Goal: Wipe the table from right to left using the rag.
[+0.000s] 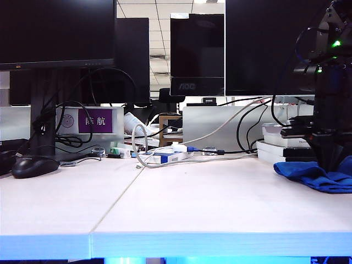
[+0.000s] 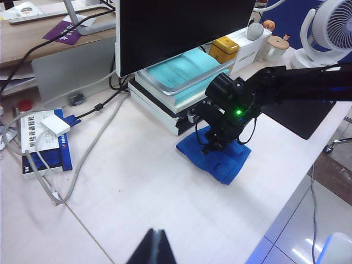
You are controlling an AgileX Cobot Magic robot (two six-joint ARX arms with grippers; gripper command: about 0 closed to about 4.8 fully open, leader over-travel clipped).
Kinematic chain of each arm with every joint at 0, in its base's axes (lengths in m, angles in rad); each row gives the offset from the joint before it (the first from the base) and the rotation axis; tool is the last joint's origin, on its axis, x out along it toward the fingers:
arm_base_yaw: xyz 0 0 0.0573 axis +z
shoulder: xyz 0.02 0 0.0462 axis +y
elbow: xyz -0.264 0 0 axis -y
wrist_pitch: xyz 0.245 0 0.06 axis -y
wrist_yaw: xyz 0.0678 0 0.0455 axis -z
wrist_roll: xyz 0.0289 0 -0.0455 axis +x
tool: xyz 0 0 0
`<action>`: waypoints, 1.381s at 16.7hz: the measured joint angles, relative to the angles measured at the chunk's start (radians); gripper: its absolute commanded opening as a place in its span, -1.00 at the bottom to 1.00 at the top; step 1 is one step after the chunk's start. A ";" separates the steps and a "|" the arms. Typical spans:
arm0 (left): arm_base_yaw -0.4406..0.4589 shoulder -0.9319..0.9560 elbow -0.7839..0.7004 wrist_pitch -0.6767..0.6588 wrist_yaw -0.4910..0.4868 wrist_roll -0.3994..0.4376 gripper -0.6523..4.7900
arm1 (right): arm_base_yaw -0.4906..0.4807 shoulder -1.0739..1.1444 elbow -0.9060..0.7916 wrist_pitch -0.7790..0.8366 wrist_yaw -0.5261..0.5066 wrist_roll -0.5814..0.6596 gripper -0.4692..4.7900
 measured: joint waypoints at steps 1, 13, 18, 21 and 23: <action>0.000 0.000 0.000 0.000 0.000 0.000 -0.78 | 0.000 -0.001 0.001 -0.036 0.003 0.000 -0.84; 0.000 0.000 0.000 0.000 0.000 0.000 -0.78 | 0.179 -0.005 -0.001 -0.260 -0.015 0.013 -0.84; 0.000 0.000 0.000 0.000 0.000 0.000 -0.78 | 0.327 -0.005 -0.002 -0.209 -0.091 0.062 -0.84; 0.000 0.000 0.000 0.000 0.000 0.000 -0.78 | 0.369 -0.005 -0.002 -0.178 -0.127 0.080 -0.84; 0.000 0.000 0.000 0.000 0.001 0.000 -0.78 | 0.391 -0.005 -0.002 -0.157 -0.163 0.088 -0.84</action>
